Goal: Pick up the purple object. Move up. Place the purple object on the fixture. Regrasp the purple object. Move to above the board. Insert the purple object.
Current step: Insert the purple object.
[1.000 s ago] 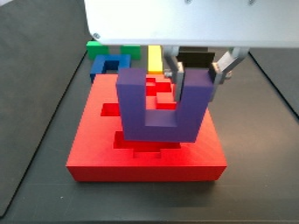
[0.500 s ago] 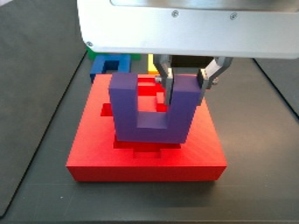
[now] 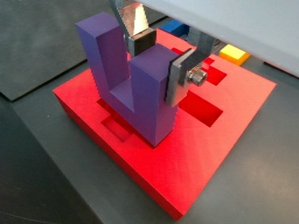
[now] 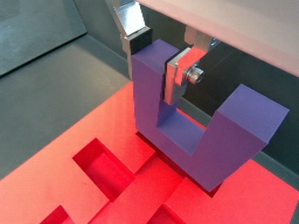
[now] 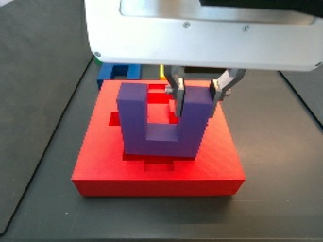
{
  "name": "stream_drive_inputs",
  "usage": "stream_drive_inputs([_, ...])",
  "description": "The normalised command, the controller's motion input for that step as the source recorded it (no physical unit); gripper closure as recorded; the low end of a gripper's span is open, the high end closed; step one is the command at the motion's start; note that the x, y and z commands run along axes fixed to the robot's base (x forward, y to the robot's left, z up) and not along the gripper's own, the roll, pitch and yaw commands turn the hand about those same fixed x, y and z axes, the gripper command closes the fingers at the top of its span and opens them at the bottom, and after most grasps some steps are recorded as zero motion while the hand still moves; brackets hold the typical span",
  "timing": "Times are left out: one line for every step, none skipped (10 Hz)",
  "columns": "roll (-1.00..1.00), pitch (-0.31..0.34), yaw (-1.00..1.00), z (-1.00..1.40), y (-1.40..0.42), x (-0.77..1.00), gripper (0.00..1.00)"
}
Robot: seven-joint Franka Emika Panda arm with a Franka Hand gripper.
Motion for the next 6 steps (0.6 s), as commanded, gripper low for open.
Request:
stream_drive_inputs([0.00, -0.050, 0.09, -0.20, 0.00, -0.02, 1.00])
stream_drive_inputs([0.00, -0.049, 0.09, -0.20, 0.00, -0.02, 1.00])
stream_drive_inputs([0.00, -0.054, 0.10, -0.19, 0.00, -0.03, 1.00])
stream_drive_inputs([0.00, -0.051, 0.11, -0.19, 0.00, -0.03, 1.00])
stream_drive_inputs([0.00, -0.061, 0.11, -0.20, 0.00, 0.00, 1.00])
stream_drive_inputs([0.00, -0.061, 0.10, -0.20, 0.00, 0.00, 1.00])
